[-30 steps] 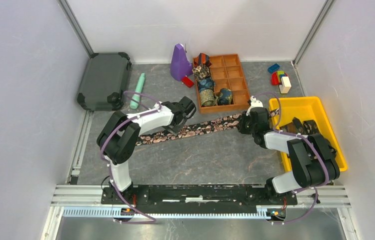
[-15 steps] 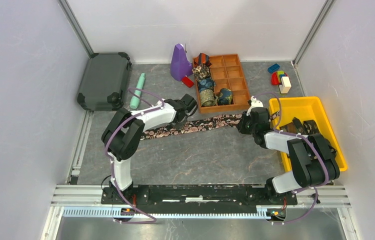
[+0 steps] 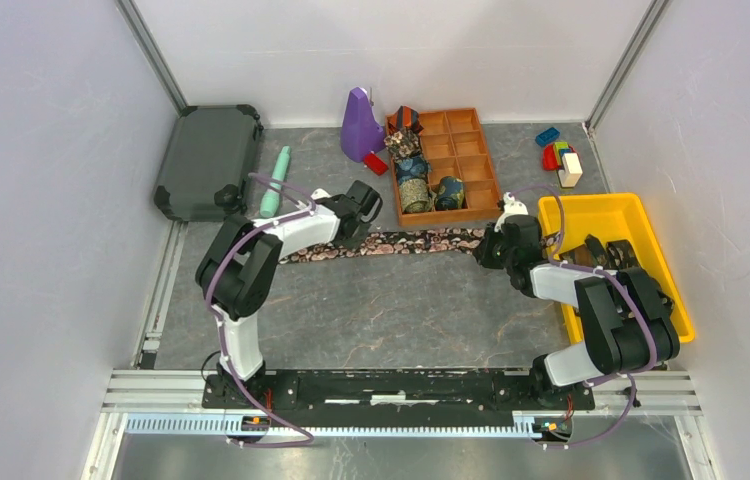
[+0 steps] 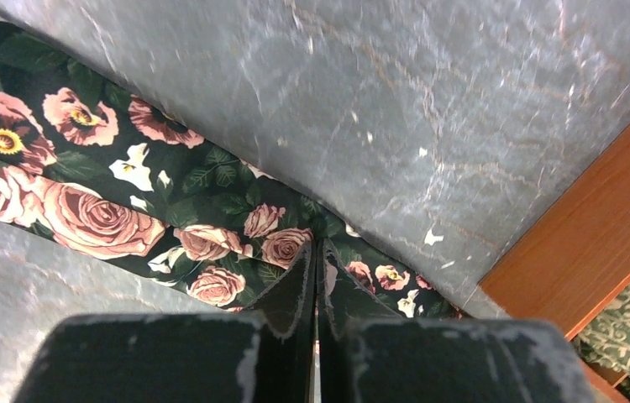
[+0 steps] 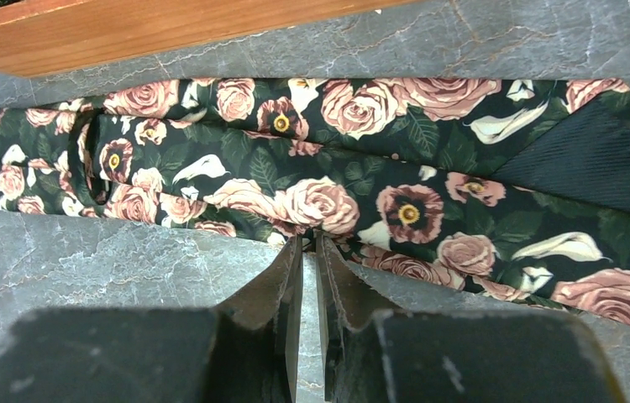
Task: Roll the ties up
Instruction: Flatten out the tie at the center of the board.
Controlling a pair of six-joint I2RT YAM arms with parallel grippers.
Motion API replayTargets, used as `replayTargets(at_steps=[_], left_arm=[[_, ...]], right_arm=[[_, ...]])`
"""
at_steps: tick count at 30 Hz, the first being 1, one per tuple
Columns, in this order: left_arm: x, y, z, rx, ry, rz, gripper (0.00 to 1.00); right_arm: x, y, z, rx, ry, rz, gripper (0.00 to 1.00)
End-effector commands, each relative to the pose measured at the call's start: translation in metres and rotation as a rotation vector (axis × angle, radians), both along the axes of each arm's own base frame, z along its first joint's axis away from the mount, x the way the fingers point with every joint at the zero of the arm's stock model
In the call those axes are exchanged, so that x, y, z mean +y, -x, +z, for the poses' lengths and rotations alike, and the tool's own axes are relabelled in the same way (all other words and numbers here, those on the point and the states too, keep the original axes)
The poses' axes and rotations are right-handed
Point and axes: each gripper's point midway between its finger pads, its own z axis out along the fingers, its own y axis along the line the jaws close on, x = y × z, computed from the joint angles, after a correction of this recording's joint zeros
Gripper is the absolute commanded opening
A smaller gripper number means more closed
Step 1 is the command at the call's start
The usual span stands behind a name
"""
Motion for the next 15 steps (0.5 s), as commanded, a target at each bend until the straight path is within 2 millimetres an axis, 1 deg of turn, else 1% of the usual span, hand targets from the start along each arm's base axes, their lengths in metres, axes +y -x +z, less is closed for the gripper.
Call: replayTargets(at_steps=[1,2,7,9,12,15], left_arm=[[0.059,0.028,-0.040,0.129,-0.149,-0.023,0.02],[0.067,0.032,-0.040,0.134,-0.158,-0.018,0.02],[0.102,0.040,-0.029,0.119,-0.198,0.012,0.02],[0.108,0.043,-0.024,0.113,-0.204,0.006,0.02],[0.118,0.045,-0.010,0.091,-0.240,0.006,0.02],[0.119,0.045,-0.001,0.075,-0.241,-0.010,0.02]], right_arm=[[-0.004,0.028,-0.029,0.126,0.016,0.010,0.17],[-0.005,0.028,-0.029,0.124,0.016,0.009,0.17],[-0.005,0.027,-0.029,0.126,0.015,0.009,0.17],[-0.004,0.027,-0.029,0.127,0.014,0.011,0.17],[-0.004,0.027,-0.029,0.128,0.012,0.011,0.17],[-0.004,0.027,-0.029,0.129,0.012,0.012,0.17]])
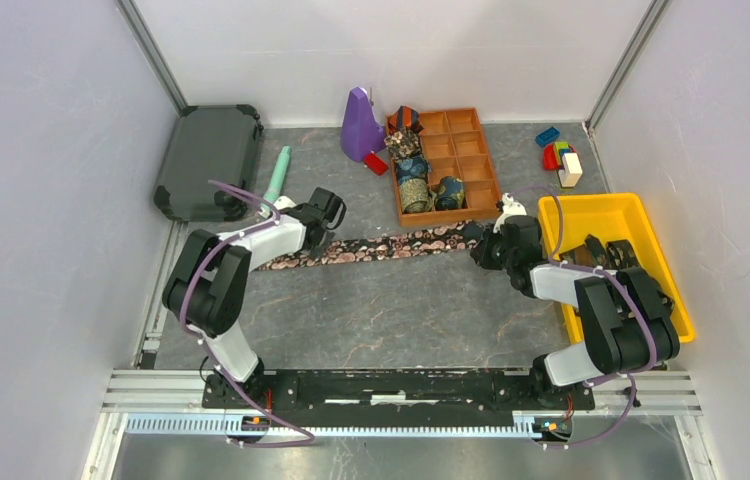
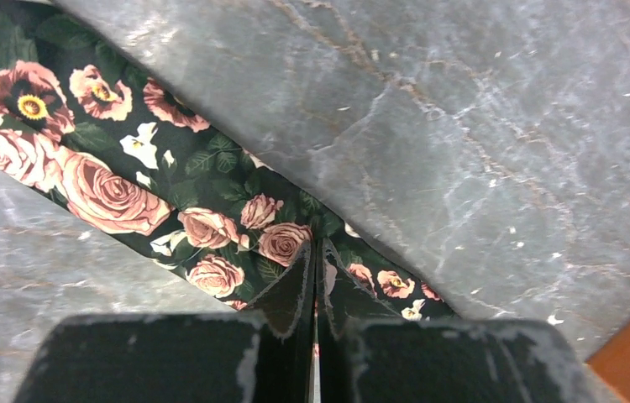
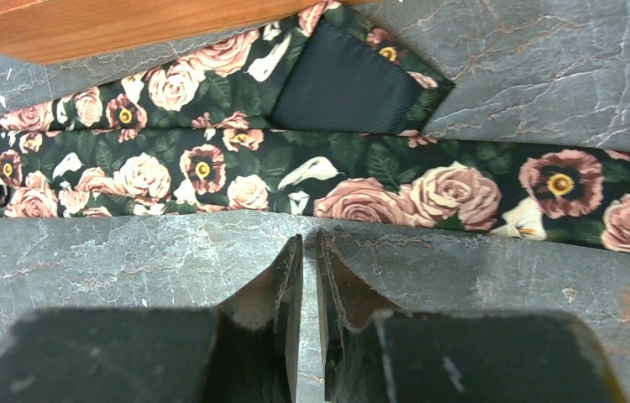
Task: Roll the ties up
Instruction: Flatten out the tie at the center of the board.
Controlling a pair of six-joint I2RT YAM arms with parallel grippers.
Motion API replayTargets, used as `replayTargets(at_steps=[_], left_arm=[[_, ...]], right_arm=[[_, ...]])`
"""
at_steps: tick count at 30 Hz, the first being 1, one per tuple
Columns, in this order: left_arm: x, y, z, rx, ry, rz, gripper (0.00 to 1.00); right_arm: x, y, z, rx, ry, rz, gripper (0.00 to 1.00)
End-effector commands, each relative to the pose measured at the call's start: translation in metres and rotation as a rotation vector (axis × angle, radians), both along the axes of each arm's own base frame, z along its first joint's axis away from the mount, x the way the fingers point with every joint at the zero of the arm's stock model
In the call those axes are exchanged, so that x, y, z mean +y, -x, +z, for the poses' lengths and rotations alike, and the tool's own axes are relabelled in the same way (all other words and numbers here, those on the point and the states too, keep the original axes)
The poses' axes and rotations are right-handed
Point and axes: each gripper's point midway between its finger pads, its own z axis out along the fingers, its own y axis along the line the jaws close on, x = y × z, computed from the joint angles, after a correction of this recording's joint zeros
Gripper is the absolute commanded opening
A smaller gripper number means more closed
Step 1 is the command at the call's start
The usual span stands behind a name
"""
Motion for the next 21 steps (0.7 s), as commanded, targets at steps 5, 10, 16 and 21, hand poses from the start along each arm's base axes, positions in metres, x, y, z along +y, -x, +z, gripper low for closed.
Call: replayTargets(at_steps=[5,10,16,21], left_arm=[[0.020,0.033,0.010,0.074,-0.101,-0.084,0.02],[0.012,0.036,0.046,-0.021,-0.151,-0.163,0.02],[-0.014,0.038,0.097,-0.147,-0.264,-0.409,0.02],[-0.036,0.041,0.113,-0.220,-0.295,-0.559,0.02]], right_arm=[[-0.006,0.024,-0.023,0.097,0.019,0.001,0.17],[0.000,0.027,-0.002,0.024,-0.021,0.027,0.18],[0.011,0.008,0.058,-0.078,-0.051,0.076,0.22],[0.032,-0.020,0.082,-0.076,-0.052,0.127,0.23]])
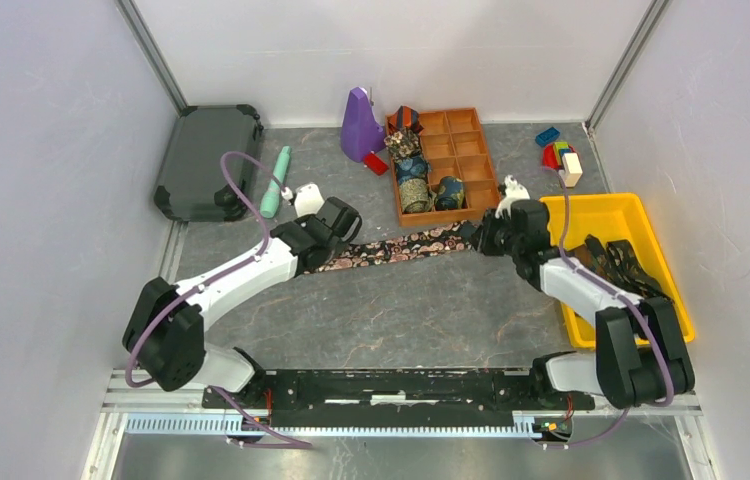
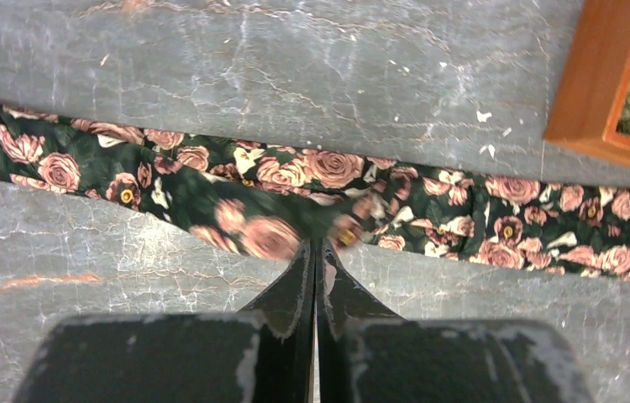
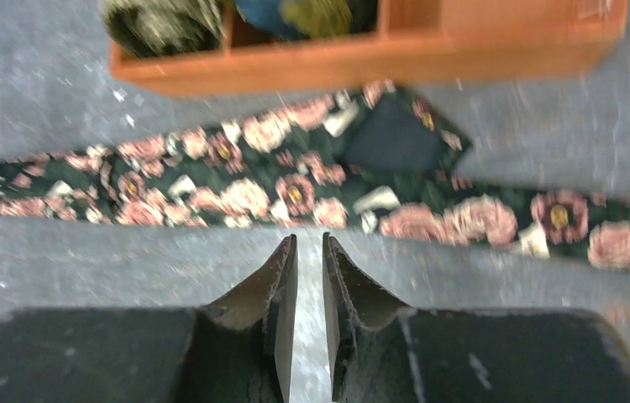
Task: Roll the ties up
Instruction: Flatten out the tie at the center of the board.
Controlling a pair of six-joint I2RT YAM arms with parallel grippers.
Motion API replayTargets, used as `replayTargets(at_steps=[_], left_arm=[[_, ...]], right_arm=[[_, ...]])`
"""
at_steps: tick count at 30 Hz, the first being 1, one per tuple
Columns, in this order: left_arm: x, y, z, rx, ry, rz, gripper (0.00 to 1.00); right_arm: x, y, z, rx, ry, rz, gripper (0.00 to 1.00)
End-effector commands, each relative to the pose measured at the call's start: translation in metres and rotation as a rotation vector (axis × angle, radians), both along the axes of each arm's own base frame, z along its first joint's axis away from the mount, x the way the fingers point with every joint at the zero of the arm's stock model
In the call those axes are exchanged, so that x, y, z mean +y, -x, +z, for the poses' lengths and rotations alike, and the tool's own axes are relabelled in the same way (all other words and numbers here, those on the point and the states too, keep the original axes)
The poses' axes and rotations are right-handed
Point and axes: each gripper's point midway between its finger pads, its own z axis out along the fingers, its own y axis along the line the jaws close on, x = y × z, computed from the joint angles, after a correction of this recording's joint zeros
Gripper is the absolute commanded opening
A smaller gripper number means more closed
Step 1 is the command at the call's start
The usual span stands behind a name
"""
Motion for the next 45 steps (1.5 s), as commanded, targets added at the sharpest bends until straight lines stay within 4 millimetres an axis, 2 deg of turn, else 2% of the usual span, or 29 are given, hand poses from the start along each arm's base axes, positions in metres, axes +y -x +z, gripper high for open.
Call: replayTargets(at_steps=[1,5,8,9,10,12,14,16,18,22,32,34,38,42,45], left_arm=[[-0.006,-0.007,0.026,-0.098,-0.091,-0.135,0.02],[0.006,-0.008,0.016,-0.095,-0.159,-0.121,0.02],[0.011,-0.007,0.008,-0.064,-0.207,-0.130,0.02],[0.012,-0.006,0.006,-0.057,-0.213,-0.134,0.08],[0.013,-0.005,0.005,-0.054,-0.215,-0.134,0.33],[0.014,-0.003,0.005,-0.054,-0.210,-0.127,0.67],[0.014,-0.002,0.004,-0.046,-0.221,-0.152,0.87],[0.018,-0.003,0.002,-0.031,-0.256,-0.164,1.00],[0.026,-0.006,-0.007,0.023,-0.275,-0.150,1.00],[0.025,-0.012,-0.034,0.131,-0.206,-0.194,1.00],[0.030,-0.019,-0.071,0.252,-0.158,-0.235,0.98],[0.030,-0.019,-0.079,0.263,-0.136,-0.239,0.91],[0.030,-0.018,-0.094,0.272,-0.087,-0.248,0.70],[0.030,-0.018,-0.099,0.273,-0.064,-0.258,0.47],[0.029,-0.017,-0.097,0.273,-0.060,-0.267,0.36]], right_arm=[[0.027,-0.030,0.028,-0.017,0.003,0.079,0.23],[0.051,-0.052,0.021,0.004,0.039,0.111,0.23],[0.063,-0.060,0.004,0.048,0.055,0.129,0.22],[0.065,-0.063,-0.002,0.057,0.059,0.132,0.22],[0.066,-0.064,-0.005,0.061,0.065,0.131,0.22],[0.065,-0.068,-0.013,0.066,0.083,0.128,0.21],[0.064,-0.070,-0.020,0.073,0.099,0.129,0.21],[0.064,-0.073,-0.023,0.073,0.113,0.133,0.21],[0.061,-0.074,-0.026,0.074,0.132,0.124,0.20],[0.057,-0.072,-0.034,0.085,0.148,0.122,0.20],[0.053,-0.067,-0.045,0.101,0.155,0.121,0.18],[0.051,-0.067,-0.045,0.101,0.156,0.118,0.18],[0.048,-0.066,-0.047,0.105,0.155,0.114,0.18],[0.047,-0.067,-0.043,0.097,0.148,0.112,0.18],[0.049,-0.069,-0.035,0.083,0.137,0.118,0.18]])
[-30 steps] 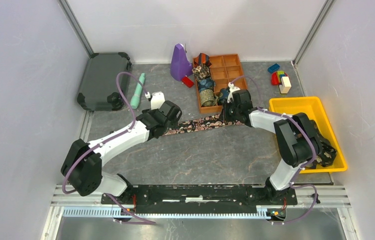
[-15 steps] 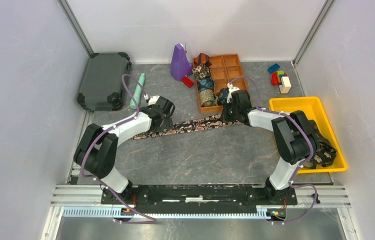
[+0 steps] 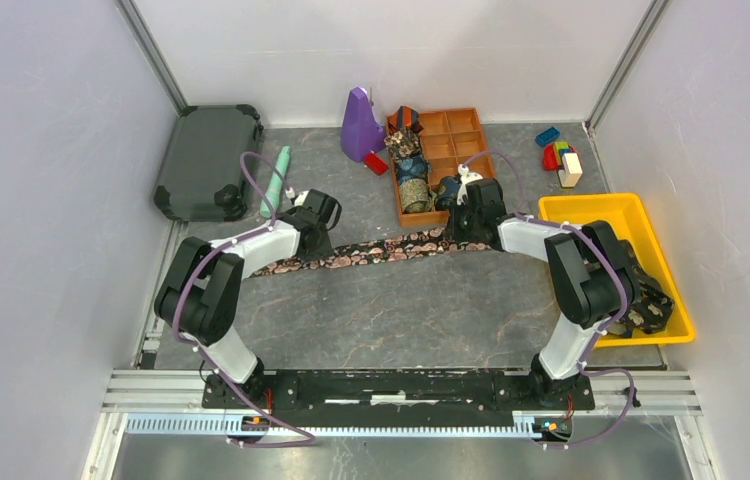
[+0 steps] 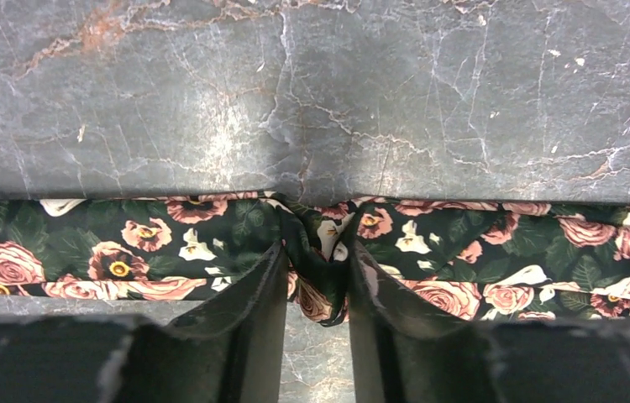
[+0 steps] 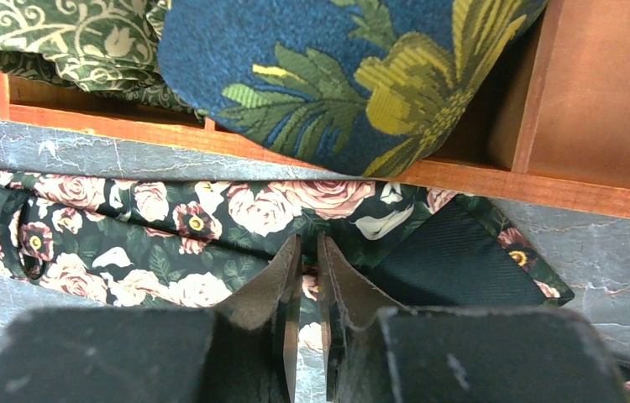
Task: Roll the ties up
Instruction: Flatten out the tie at the center of the board.
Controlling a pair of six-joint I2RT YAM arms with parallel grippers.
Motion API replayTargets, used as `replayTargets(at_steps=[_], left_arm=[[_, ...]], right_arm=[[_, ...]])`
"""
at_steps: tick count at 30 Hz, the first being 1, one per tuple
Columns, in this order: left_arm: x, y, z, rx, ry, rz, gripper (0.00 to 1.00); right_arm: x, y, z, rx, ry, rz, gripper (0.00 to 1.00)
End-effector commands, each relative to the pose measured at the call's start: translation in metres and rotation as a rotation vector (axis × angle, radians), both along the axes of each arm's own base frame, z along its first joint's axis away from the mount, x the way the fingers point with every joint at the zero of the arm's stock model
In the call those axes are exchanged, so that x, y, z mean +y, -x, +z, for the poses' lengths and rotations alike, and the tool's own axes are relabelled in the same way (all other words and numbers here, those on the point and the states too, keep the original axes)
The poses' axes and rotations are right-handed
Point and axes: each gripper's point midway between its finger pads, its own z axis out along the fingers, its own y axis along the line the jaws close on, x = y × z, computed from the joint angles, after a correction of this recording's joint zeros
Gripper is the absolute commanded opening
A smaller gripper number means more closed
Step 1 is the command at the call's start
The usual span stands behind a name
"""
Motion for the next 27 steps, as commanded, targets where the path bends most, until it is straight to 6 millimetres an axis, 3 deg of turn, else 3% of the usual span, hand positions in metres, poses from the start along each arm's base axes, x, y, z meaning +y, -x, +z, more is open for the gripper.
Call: replayTargets(at_steps=[1,5,9,13,21,27], left_arm=[[-0.005,0.006,-0.007,0.019,0.028,-0.060,0.35],[-0.007,0.011,0.001,0.019,0.047,-0.084,0.37],[-0.005,0.012,0.009,0.013,0.040,-0.093,0.45],[-0.002,0.011,0.016,0.003,0.023,-0.094,0.47],[0.006,0.008,0.025,-0.016,-0.021,-0.095,0.40],[0.013,0.008,0.030,-0.013,-0.060,-0.090,0.40]], right_arm=[[0.002,-0.008,0.016,-0.051,-0.017,0.011,0.18],[0.012,-0.013,0.038,-0.088,-0.062,0.046,0.20],[0.019,-0.021,0.048,-0.106,-0.078,0.057,0.20],[0.018,-0.023,0.037,-0.084,-0.063,0.051,0.20],[0.004,-0.017,0.005,-0.021,0.001,0.013,0.19],[-0.009,-0.014,-0.007,0.004,0.025,-0.009,0.18]])
